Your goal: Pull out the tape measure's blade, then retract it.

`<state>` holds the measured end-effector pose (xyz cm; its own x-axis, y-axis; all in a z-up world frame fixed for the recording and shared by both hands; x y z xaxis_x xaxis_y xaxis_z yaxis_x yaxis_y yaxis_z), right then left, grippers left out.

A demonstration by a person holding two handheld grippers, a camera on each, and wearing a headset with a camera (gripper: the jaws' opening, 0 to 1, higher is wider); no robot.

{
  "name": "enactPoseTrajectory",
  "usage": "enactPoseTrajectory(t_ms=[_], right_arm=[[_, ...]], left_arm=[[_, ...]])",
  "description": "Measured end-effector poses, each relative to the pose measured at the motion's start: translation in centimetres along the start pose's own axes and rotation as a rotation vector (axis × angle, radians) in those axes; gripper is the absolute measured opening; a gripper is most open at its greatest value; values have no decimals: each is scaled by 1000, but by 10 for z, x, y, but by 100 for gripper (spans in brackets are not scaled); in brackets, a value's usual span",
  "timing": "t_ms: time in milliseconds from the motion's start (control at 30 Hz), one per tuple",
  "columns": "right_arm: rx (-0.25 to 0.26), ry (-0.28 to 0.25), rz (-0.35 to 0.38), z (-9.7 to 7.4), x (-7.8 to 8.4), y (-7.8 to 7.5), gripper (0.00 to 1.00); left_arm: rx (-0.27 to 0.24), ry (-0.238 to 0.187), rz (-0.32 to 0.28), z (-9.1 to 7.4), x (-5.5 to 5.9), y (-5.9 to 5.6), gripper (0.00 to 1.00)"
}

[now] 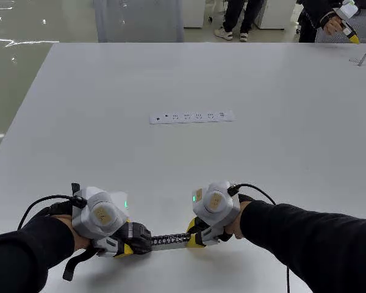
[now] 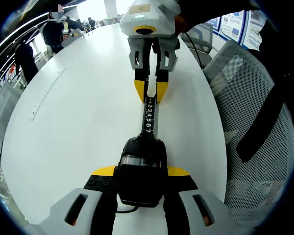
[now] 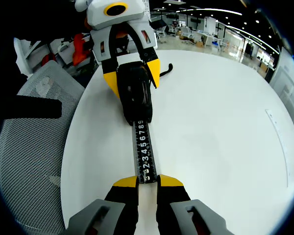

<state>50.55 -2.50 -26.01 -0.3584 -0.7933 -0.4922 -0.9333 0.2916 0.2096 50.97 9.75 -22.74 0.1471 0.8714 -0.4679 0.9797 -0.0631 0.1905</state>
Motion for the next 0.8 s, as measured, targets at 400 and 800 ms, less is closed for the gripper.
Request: enactPoseTrajectory(t_ms=[400, 800], right_arm=[[6, 9, -9, -4, 5, -2, 9], [12, 5, 3, -8, 10, -5, 9]], left_arm=[[-2, 2, 1, 1, 1, 0, 31], [1, 4, 2, 1, 0, 0, 31]])
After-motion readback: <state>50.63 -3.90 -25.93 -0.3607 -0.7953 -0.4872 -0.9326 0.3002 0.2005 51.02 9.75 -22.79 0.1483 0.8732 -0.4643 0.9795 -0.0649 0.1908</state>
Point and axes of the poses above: the centre of the closed fingertips' face, and the gripper's own axes: z roughly forward along the fingers, y roughly to its left, x roughly out of its underside, the point moved 1 cm from there along -z, roughly backward along the fingers, and after that the axes turned 14 degrees about z, right-handed, at the moved point
